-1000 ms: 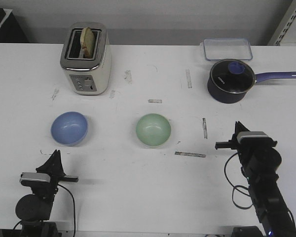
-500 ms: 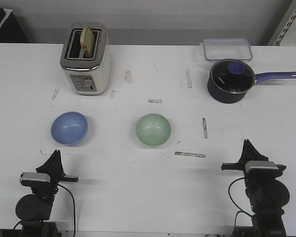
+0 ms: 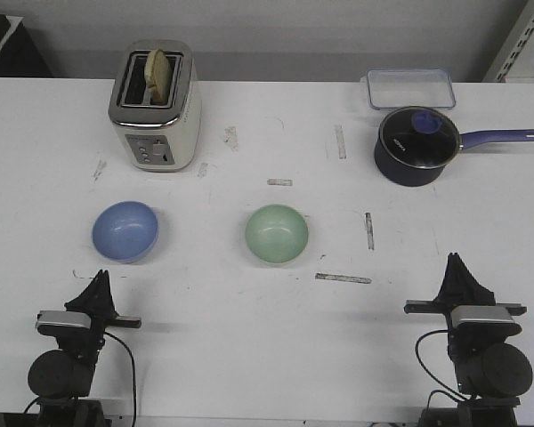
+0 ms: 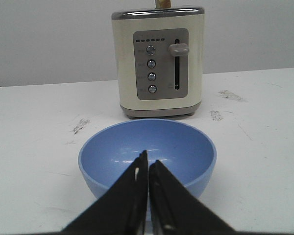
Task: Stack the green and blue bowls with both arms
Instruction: 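Release the green bowl and pull the right gripper back to rest, then reach the left gripper forward and grip the rim of the light blue bowl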
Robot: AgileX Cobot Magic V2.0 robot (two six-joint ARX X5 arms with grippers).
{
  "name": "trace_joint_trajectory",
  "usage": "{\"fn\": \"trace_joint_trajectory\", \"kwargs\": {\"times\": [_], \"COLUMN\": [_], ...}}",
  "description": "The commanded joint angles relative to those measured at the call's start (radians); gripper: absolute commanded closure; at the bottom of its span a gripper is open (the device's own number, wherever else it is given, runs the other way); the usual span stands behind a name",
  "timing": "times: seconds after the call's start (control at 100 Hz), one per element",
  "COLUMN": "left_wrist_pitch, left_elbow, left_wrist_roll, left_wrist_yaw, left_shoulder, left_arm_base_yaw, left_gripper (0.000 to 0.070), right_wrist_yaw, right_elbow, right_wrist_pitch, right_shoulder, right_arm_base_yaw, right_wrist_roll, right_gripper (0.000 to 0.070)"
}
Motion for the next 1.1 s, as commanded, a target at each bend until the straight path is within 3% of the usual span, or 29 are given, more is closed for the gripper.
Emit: {"fn": "trace_joint_trajectory", "kwargs": {"times": [0.0,0.33,0.48,0.54,0.74,0.96,1.09], "left_wrist_pitch": [0.013,0.034,0.038,0.016,-0.082,-0.163,-0.171], "left_elbow": [-0.022,-0.022,-0.006,0.008,0.114,0.262,0.347], "left_wrist_roll": [0.005,0.001,-0.129,-0.142,-0.135,-0.032,-0.018], "left_wrist_yaw": [-0.002,-0.002,0.001,0.0,-0.012,-0.03,-0.033], "left_shoulder": [-0.002,-0.002,-0.002,0.002,0.033,0.172,0.289], "left_arm_base_yaw": [-0.002,-0.002,-0.002,-0.002,-0.002,-0.002,-0.002], "left_gripper": [0.0696,0.0696,0.0696,0.0696,0.0696,0.0696,0.0696], "right_wrist_yaw": [0.001,0.0,0.001,0.001,0.0,0.001,0.0], "right_elbow": [0.001,0.001,0.001,0.001,0.001,0.001,0.001], "right_wrist_pitch": [0.011,0.011,0.011,0.011,0.011,0.011,0.011], "right_shoulder": [0.0,0.0,0.0,0.0,0.0,0.0,0.0], "right_arm_base_yaw": [0.0,0.0,0.0,0.0,0.0,0.0,0.0], "right_wrist_roll": [-0.011,-0.011,-0.011,-0.011,-0.011,-0.011,-0.011], "right_gripper": [0.0695,0.0695,0.0695,0.0695,0.0695,0.0695,0.0695]}}
